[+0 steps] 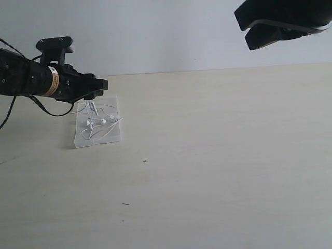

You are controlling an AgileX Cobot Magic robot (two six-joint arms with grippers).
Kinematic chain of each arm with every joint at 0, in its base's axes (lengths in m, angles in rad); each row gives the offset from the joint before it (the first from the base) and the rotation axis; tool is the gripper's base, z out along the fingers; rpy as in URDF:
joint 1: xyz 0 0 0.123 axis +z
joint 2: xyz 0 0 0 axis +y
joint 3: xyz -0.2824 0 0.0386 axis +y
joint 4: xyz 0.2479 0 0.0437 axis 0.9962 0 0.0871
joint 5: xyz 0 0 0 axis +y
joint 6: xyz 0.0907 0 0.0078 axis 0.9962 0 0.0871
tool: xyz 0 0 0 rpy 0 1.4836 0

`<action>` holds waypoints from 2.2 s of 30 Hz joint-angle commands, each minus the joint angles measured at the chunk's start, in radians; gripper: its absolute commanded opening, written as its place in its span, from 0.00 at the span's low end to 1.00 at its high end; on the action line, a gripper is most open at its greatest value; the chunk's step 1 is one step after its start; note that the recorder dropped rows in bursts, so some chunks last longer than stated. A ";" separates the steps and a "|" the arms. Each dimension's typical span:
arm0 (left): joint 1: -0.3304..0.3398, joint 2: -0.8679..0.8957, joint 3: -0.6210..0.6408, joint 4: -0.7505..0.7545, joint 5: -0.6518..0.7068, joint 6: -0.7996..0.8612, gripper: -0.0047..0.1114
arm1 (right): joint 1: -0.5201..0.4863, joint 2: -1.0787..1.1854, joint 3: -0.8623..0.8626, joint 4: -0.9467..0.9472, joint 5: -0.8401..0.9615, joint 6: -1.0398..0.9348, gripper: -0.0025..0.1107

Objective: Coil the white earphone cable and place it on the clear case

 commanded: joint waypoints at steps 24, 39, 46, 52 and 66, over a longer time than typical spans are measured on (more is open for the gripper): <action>0.062 -0.113 0.122 0.000 -0.110 -0.009 0.34 | -0.004 -0.006 0.004 0.004 0.011 -0.007 0.02; 0.076 -0.829 0.495 0.000 -0.189 0.002 0.04 | -0.004 -0.188 0.026 0.084 -0.002 -0.046 0.02; 0.076 -1.307 0.736 0.000 -0.160 -0.085 0.04 | -0.004 -0.428 0.228 0.288 -0.084 -0.225 0.02; 0.076 -1.601 0.936 0.000 -0.165 -0.146 0.04 | -0.004 -0.669 0.408 0.420 -0.128 -0.366 0.02; 0.076 -1.780 1.099 0.000 -0.166 -0.144 0.04 | -0.004 -1.024 0.628 0.483 -0.015 -0.376 0.02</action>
